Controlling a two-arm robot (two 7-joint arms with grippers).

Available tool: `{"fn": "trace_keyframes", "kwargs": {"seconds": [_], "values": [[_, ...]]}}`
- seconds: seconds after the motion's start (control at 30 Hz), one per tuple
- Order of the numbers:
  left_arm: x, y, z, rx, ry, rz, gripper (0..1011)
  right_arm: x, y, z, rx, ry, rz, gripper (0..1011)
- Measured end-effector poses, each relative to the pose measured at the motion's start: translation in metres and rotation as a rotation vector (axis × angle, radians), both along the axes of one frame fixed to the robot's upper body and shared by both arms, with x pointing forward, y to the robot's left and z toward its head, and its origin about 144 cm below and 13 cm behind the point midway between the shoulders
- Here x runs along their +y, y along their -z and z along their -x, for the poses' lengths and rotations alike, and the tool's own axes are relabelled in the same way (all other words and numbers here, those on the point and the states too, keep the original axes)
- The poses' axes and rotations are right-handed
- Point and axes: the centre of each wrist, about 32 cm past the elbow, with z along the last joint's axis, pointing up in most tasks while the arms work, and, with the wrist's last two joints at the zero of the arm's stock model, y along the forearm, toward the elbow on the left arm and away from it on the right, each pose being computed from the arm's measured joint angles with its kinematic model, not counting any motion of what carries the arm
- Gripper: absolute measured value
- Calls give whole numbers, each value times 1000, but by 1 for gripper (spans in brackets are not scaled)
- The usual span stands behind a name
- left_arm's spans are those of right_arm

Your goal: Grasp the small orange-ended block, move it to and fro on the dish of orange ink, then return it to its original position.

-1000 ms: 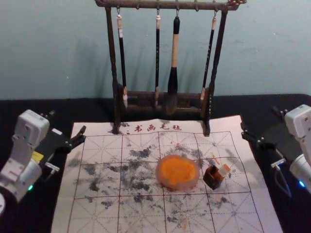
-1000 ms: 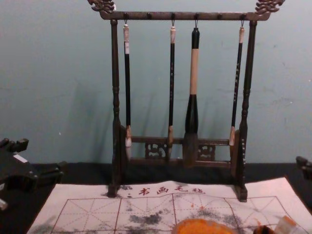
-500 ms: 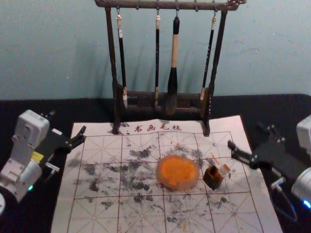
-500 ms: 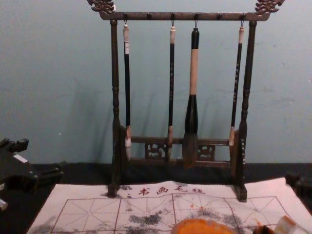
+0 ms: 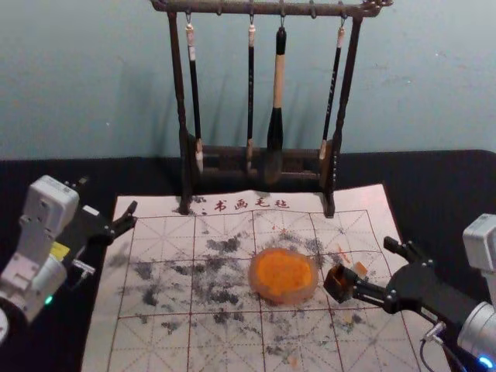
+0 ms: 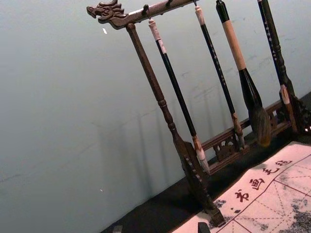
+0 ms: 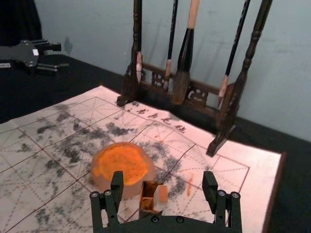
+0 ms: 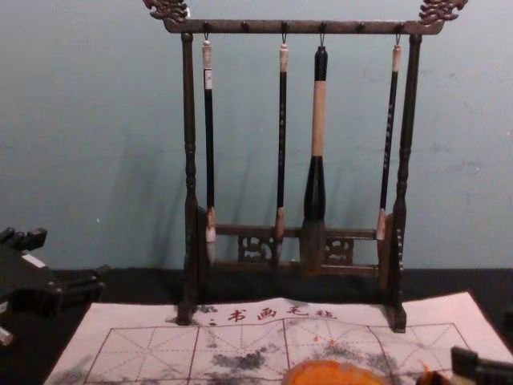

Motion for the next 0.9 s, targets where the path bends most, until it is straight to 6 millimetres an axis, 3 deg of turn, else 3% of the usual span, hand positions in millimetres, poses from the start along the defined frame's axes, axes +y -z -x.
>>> {"fn": "trace_keyframes", "kwargs": {"seconds": [0.9], "values": [[0,0,0,0,0,0,1001,-1,14,-8,152,2,-55,1002]]}}
